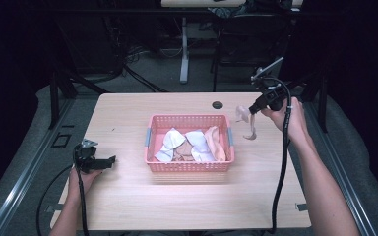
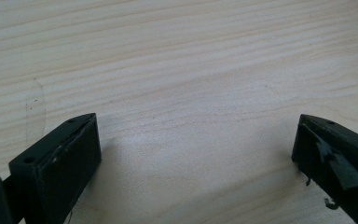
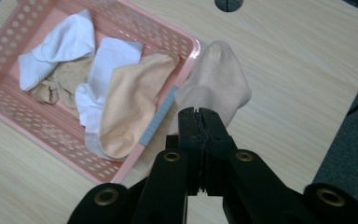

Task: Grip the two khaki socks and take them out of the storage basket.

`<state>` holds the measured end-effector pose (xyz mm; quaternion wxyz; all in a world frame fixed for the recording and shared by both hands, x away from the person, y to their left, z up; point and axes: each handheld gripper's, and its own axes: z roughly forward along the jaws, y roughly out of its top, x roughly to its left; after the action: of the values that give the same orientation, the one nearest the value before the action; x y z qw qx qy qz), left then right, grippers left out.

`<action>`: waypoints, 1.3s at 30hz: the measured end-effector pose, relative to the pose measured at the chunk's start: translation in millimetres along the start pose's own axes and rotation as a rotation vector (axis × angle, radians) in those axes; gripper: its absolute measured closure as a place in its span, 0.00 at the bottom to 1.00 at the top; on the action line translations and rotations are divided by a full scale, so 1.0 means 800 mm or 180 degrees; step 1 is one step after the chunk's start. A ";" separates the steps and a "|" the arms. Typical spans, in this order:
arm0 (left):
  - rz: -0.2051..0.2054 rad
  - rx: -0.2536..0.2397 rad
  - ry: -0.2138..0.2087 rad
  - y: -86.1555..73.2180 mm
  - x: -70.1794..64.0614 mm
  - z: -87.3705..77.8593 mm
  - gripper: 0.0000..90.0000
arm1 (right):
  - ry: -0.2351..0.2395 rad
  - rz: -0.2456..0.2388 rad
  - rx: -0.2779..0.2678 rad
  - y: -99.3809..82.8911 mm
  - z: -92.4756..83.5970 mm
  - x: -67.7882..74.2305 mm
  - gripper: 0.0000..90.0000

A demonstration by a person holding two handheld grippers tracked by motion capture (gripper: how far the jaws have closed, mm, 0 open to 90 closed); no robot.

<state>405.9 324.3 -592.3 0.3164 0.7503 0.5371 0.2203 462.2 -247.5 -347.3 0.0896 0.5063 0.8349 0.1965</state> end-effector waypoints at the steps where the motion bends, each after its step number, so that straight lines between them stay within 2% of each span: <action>1: 0.0001 0.0001 0.0001 0.000 0.000 0.000 0.01 | 0.0001 0.0022 -0.0010 -0.003 0.000 -0.004 0.99; 5: 0.0001 0.0000 0.0001 0.000 0.000 0.000 0.01 | 0.0004 0.0108 -0.0025 -0.015 0.004 -0.017 0.99; 17: -0.0001 0.0000 0.0002 0.000 0.000 0.000 0.01 | -0.0077 0.0334 0.0170 -0.049 0.038 -0.056 0.98; 18: -0.0001 0.0000 0.0002 0.000 0.000 0.000 0.01 | -0.0077 0.0334 0.0170 -0.049 0.038 -0.056 0.98; 19: -0.0001 0.0000 0.0002 0.000 0.000 0.000 0.01 | -0.0013 0.0378 0.0159 -0.056 0.046 -0.061 0.98; 24: -0.0001 -0.0001 0.0002 0.000 0.000 0.000 0.01 | -0.0040 0.0428 0.0275 -0.065 0.074 -0.066 0.98; 28: -0.0002 -0.0001 0.0002 0.000 0.000 0.000 0.01 | 0.0020 0.0442 0.0349 -0.071 0.091 -0.069 0.97; 30: -0.0001 -0.0001 0.0002 0.000 0.000 0.000 0.01 | 0.0046 0.0481 0.0331 -0.073 0.098 -0.069 0.96; 36: -0.0001 0.0000 0.0002 0.000 0.000 0.000 0.01 | 0.0064 0.0508 0.0310 -0.077 0.102 -0.070 0.82; 39: -0.0001 -0.0001 0.0002 0.000 0.000 0.000 0.01 | 0.0102 0.0530 0.0253 -0.077 0.098 -0.069 0.70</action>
<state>405.9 324.3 -592.4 0.3163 0.7501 0.5372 0.2207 465.6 -302.6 -446.9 0.0394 0.5738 0.7984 0.1781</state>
